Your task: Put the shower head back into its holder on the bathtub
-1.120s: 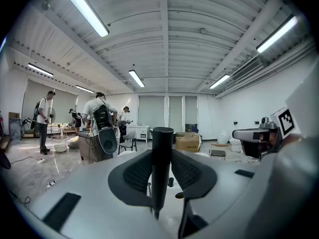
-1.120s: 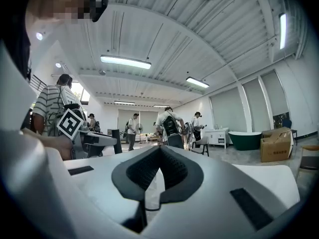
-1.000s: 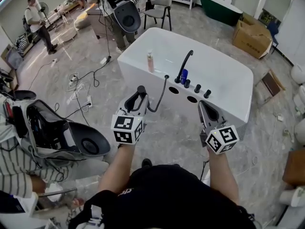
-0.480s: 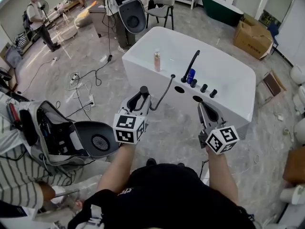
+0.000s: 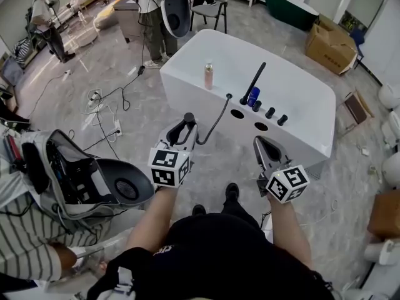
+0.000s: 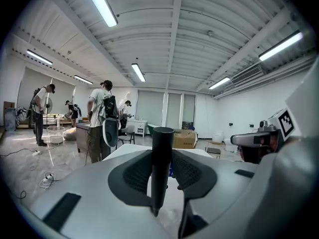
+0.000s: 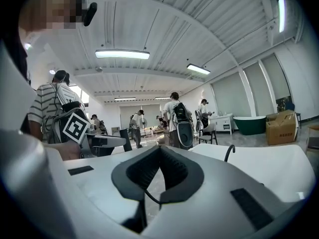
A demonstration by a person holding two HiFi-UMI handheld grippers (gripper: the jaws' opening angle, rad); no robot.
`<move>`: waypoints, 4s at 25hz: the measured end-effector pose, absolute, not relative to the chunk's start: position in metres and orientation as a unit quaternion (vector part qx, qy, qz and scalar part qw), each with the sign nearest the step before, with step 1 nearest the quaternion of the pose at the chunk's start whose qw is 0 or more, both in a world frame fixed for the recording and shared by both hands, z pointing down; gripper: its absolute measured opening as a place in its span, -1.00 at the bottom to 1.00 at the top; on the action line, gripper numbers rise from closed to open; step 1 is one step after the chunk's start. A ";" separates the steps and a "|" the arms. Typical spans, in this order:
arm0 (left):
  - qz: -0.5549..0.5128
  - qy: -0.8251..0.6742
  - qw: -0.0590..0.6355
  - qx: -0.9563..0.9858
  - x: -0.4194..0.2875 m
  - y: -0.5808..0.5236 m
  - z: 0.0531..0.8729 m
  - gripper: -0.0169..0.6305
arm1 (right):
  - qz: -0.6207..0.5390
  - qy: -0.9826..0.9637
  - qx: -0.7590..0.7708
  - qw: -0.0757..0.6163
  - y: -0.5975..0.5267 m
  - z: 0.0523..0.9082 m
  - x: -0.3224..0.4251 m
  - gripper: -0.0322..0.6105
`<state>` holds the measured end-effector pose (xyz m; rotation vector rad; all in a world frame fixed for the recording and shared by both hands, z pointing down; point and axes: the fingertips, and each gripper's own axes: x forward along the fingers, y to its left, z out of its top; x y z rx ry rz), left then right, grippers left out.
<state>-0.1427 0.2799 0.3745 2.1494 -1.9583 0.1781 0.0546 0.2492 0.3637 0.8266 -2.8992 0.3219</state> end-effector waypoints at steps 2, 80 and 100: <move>0.062 -0.670 0.117 0.731 -0.142 0.276 0.378 -0.55 | 0.110 -0.955 0.270 0.055 0.245 0.368 0.056 -0.86; 0.062 -0.608 0.102 0.785 -0.238 -0.214 0.344 -0.55 | 0.200 -0.941 0.252 0.101 -0.208 0.444 -0.071 -0.86; 0.033 -0.566 0.008 0.824 -0.166 -0.253 0.238 -0.55 | 0.203 -0.931 0.296 0.062 -0.249 0.420 -0.010 -0.86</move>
